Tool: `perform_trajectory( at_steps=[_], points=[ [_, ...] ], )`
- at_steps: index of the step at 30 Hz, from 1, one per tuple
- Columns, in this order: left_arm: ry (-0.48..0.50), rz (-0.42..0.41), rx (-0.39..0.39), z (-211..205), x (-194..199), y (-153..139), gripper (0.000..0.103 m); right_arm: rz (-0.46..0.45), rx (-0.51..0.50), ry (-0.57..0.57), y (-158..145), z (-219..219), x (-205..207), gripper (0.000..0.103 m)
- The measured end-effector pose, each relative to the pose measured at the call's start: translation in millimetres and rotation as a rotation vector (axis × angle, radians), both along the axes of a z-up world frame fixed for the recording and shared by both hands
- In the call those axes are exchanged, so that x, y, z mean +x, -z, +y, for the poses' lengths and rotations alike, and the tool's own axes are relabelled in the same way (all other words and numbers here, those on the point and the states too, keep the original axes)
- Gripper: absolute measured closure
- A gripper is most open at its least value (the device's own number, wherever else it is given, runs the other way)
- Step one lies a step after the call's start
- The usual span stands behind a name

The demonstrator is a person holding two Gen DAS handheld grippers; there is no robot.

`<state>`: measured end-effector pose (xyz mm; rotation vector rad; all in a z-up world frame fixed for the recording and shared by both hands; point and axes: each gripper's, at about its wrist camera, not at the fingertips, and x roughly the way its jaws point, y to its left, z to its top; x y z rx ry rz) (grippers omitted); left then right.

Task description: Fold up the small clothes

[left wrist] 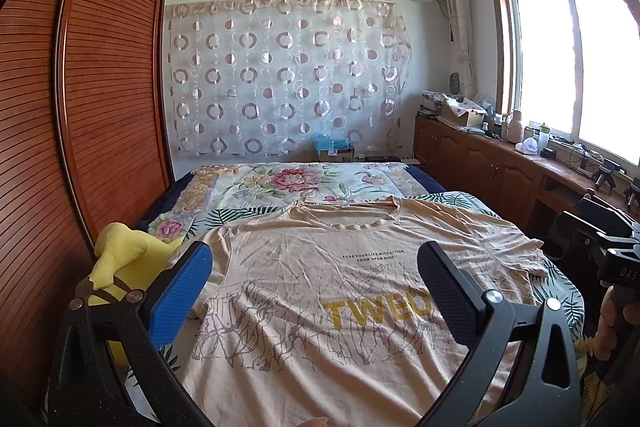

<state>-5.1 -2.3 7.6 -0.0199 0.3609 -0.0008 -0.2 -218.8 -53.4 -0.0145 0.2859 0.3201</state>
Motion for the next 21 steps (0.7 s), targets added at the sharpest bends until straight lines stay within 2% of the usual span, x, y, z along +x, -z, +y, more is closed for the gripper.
perform_trajectory(
  at_steps=[21],
  points=[
    [0.001,-0.003,0.001,-0.2,-0.3,0.1,0.0,-0.004,0.0,-0.001,-0.5,0.2,-1.4,0.0]
  ],
)
